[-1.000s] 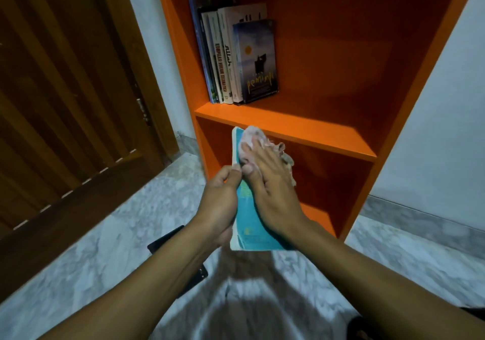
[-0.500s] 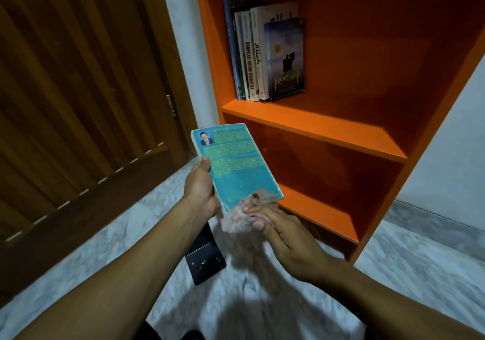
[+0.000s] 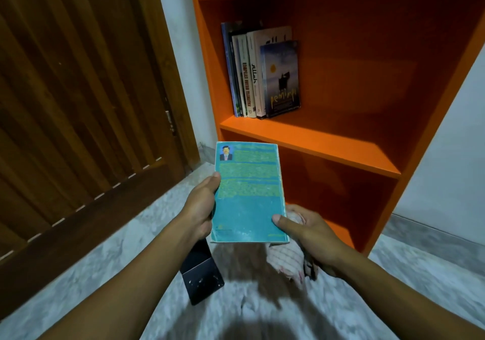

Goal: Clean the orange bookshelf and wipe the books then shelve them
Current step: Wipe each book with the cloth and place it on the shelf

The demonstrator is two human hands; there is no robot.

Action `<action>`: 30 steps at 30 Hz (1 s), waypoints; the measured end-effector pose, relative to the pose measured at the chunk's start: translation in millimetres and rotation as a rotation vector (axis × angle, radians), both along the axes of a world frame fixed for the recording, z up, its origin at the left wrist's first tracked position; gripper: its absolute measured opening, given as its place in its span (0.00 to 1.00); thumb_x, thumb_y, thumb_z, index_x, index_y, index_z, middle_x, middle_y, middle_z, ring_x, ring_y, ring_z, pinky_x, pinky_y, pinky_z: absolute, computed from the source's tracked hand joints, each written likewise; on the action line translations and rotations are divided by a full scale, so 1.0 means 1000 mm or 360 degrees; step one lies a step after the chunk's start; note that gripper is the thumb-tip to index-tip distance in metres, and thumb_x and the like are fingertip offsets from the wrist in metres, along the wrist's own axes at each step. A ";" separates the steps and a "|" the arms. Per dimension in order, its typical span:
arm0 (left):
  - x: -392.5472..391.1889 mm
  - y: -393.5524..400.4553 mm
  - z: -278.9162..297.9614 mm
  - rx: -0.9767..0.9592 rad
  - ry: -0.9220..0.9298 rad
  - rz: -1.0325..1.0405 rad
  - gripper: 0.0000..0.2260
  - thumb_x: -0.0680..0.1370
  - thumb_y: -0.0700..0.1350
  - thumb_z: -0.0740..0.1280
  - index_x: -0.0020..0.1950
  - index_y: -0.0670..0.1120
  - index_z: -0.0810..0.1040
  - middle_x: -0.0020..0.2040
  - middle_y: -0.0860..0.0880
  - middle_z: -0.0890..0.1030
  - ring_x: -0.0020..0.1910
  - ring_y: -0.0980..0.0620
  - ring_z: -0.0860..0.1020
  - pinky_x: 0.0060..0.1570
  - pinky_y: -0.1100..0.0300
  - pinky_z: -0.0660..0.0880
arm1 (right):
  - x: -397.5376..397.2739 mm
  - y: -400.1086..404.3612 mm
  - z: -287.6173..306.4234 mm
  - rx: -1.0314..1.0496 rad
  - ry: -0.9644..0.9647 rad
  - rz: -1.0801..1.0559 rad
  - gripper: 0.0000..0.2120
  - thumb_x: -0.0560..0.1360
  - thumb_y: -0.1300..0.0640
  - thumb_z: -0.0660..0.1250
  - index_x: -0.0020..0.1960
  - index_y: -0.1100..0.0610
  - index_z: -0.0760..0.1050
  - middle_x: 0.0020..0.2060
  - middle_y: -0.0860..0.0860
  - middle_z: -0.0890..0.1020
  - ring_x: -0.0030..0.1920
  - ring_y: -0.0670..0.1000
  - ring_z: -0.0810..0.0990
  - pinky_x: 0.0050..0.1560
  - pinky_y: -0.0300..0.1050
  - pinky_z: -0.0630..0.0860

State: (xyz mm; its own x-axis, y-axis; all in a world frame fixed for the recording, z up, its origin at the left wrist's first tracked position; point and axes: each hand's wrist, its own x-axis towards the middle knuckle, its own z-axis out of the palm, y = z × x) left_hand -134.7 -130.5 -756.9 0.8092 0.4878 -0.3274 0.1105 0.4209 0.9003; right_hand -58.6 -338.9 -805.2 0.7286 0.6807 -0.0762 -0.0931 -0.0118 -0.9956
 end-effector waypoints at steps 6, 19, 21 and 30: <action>0.006 -0.012 -0.009 0.0811 0.0262 0.0141 0.19 0.84 0.52 0.59 0.74 0.51 0.66 0.71 0.49 0.73 0.62 0.47 0.78 0.57 0.49 0.77 | -0.005 0.007 0.008 -0.0031 -0.0142 -0.0041 0.05 0.77 0.62 0.70 0.53 0.60 0.80 0.49 0.55 0.86 0.52 0.58 0.85 0.56 0.57 0.79; 0.010 -0.058 -0.030 0.0838 -0.0040 0.0261 0.35 0.75 0.36 0.64 0.76 0.62 0.56 0.49 0.49 0.82 0.45 0.45 0.83 0.48 0.41 0.81 | -0.032 0.015 0.011 -0.0909 -0.1770 0.0033 0.22 0.73 0.37 0.52 0.60 0.44 0.72 0.52 0.46 0.80 0.52 0.52 0.80 0.43 0.47 0.71; 0.013 -0.055 -0.030 0.0609 -0.0074 0.0311 0.22 0.78 0.33 0.62 0.66 0.55 0.70 0.54 0.47 0.84 0.52 0.45 0.83 0.55 0.40 0.80 | -0.030 0.015 0.018 -0.0818 -0.1643 0.0224 0.21 0.72 0.36 0.55 0.61 0.44 0.73 0.53 0.44 0.80 0.54 0.50 0.80 0.48 0.47 0.74; 0.006 -0.045 -0.019 0.0291 -0.0111 0.0169 0.13 0.81 0.31 0.60 0.61 0.43 0.74 0.58 0.39 0.83 0.54 0.41 0.83 0.55 0.46 0.81 | 0.027 -0.017 0.065 -0.0260 0.0122 -0.0256 0.08 0.77 0.59 0.70 0.52 0.63 0.81 0.48 0.61 0.86 0.42 0.53 0.85 0.48 0.49 0.80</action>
State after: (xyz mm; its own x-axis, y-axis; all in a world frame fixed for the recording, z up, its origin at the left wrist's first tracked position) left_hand -128.4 -175.8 -775.5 0.7677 0.6177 -0.1706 0.0088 0.2561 0.9666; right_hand -32.0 -355.4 -740.0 0.8143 0.5306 -0.2352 -0.1821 -0.1513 -0.9716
